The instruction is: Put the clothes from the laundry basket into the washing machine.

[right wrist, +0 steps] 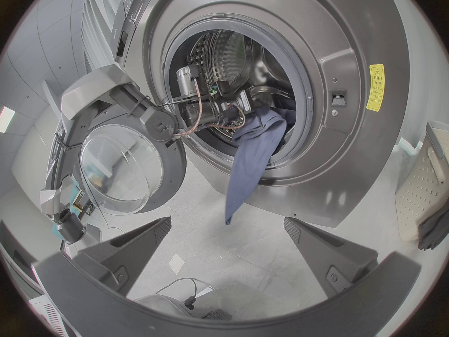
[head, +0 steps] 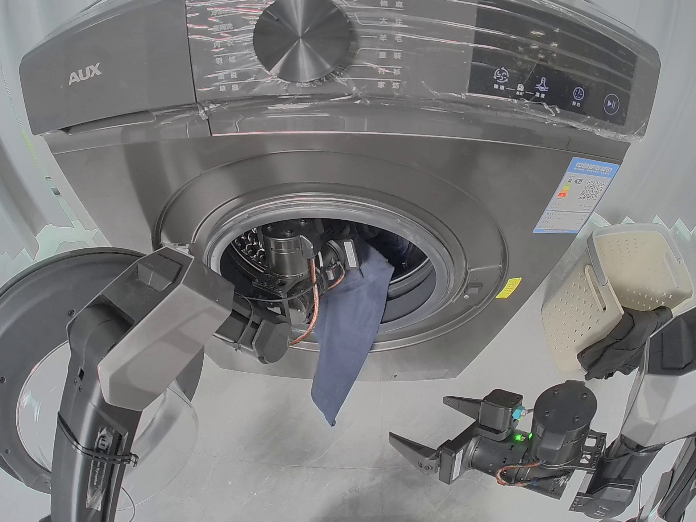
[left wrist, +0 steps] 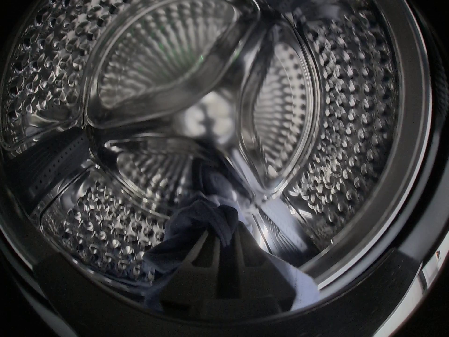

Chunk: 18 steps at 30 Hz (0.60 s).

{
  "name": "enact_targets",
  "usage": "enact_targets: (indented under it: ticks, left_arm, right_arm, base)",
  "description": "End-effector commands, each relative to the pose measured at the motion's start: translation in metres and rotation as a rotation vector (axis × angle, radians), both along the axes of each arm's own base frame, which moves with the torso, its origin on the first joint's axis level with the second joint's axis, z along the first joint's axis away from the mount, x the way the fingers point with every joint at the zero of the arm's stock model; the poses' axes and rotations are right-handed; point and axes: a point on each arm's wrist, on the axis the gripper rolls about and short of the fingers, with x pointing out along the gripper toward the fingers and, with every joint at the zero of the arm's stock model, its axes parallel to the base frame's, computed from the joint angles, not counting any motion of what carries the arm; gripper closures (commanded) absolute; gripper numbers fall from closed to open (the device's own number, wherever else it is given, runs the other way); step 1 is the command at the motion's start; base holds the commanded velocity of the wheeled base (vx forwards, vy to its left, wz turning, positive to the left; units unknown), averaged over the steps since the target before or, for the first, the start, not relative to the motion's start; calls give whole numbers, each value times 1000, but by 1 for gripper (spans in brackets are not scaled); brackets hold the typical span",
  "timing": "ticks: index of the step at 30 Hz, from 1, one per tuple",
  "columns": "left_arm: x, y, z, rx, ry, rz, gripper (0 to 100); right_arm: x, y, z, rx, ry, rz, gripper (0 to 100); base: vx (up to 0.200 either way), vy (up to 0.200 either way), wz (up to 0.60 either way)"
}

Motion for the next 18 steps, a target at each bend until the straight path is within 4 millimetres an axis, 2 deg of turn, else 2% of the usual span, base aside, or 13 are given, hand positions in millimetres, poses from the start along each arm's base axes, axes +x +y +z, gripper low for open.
enact_targets:
  ticks: [1,2,3,7,9,10,12,13,18]
  left_arm:
    - [16,3,-15,-26,-30,41,100]
    - [15,3,-16,-22,-25,41,100]
    - [15,3,-16,-22,-25,39,0]
    - [8,1,-17,-10,-3,30,0]
    - [-7,2,-15,21,42,3,0]
    - [-18,0,-20,52,90,-20,0]
    - [-27,-1,-23,75,125,-42,0]
    - [-40,1,-29,129,173,-79,0]
    - [-54,-2,-43,214,209,-149,0]
  right_arm:
    - [0,0,0,-1,1,0,0]
    - [0,0,-1,-2,2,0,0]
    - [0,0,-1,-2,2,0,0]
    - [0,0,-1,-2,2,0,0]
    - [0,0,-3,-9,8,0,0]
    - [0,0,-3,-9,8,0,0]
    - [0,0,-3,-9,8,0,0]
    - [0,1,-4,-12,10,2,0]
    - [-1,2,-5,-14,14,6,0]
  base:
    - [0,0,0]
    - [0,0,0]
    - [0,0,0]
    - [0,0,0]
    - [0,0,0]
    - [0,0,0]
    - [0,0,0]
    - [0,0,0]
    - [0,0,0]
